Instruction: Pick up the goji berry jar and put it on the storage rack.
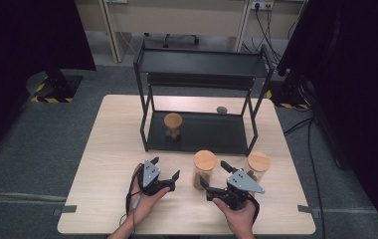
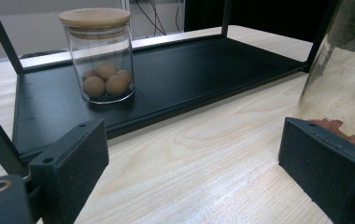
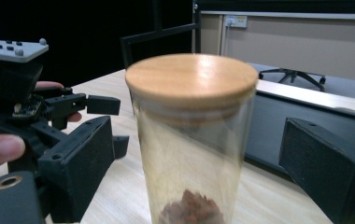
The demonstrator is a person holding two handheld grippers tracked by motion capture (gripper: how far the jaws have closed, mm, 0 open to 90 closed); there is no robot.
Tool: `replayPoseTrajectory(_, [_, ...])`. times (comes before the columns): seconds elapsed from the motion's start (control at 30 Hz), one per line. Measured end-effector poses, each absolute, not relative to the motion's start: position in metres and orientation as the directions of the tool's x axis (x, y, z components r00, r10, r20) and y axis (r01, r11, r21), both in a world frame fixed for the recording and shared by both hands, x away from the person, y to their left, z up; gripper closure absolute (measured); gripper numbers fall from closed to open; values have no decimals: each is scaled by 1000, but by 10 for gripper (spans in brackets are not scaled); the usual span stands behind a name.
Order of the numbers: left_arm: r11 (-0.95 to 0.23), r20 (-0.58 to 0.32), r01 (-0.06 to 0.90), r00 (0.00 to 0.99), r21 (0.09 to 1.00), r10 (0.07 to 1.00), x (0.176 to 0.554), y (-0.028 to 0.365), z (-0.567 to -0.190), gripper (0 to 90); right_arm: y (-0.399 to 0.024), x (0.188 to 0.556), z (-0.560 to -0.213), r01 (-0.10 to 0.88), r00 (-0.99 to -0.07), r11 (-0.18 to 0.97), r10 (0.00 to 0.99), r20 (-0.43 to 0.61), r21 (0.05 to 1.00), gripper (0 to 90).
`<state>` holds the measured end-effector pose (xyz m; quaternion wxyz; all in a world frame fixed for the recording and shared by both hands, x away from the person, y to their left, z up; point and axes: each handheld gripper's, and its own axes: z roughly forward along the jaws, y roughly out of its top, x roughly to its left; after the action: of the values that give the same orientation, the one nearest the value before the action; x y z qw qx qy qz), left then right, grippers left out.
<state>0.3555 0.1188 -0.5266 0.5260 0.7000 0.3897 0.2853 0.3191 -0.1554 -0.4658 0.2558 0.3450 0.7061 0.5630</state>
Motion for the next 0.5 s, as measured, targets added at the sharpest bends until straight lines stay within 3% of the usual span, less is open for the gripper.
replayPoseTrajectory(0.5, [-148,-4,241,536,959,845,355,118,-527,81,-140,341,-462,202,-644,159,765,8,966,195])
